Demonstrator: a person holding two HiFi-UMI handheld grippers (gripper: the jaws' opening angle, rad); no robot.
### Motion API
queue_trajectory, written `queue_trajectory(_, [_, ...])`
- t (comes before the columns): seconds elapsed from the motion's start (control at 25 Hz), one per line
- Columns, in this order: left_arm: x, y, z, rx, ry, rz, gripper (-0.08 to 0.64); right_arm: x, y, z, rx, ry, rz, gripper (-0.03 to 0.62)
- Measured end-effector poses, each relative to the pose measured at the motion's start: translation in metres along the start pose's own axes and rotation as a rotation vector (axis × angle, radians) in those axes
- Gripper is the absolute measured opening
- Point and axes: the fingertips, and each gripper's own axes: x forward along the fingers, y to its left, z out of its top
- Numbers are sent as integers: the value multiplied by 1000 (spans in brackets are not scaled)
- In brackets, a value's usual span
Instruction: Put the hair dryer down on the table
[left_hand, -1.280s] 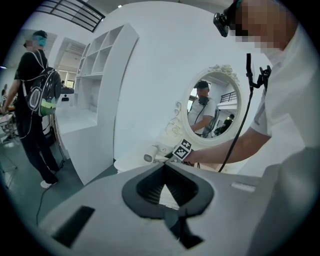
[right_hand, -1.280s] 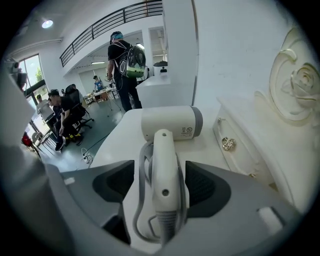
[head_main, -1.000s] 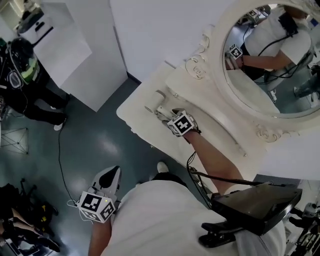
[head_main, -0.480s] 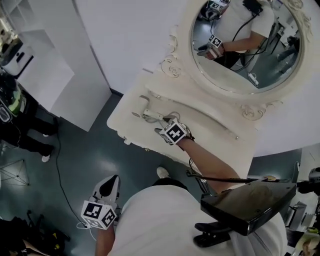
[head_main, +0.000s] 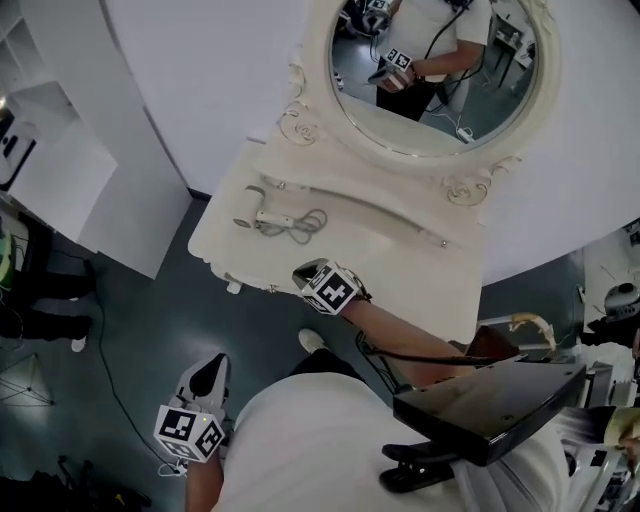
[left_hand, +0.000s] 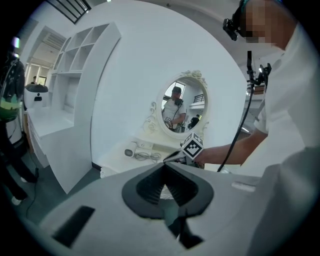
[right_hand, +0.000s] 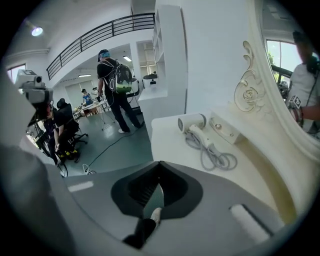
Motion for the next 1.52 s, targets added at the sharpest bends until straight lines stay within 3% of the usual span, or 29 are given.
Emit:
queue_trajectory(0.24, [-15,-14,-18,14,18,-42,2,-25,64,-23,37,-34,55,-2])
queue_trajectory(0.8, [-31,-53,-63,46,73,-159,2,-103,187,-29,-9,-210,134,0])
queue_trajectory(1.08, [-43,-62,-73,54,75,-172,2,-112,232,-29,-80,-216,174,0])
queue_trajectory(1.52, [-65,-56,-83,58,69,-140,2,-113,260,-21,-131,-230,210,0])
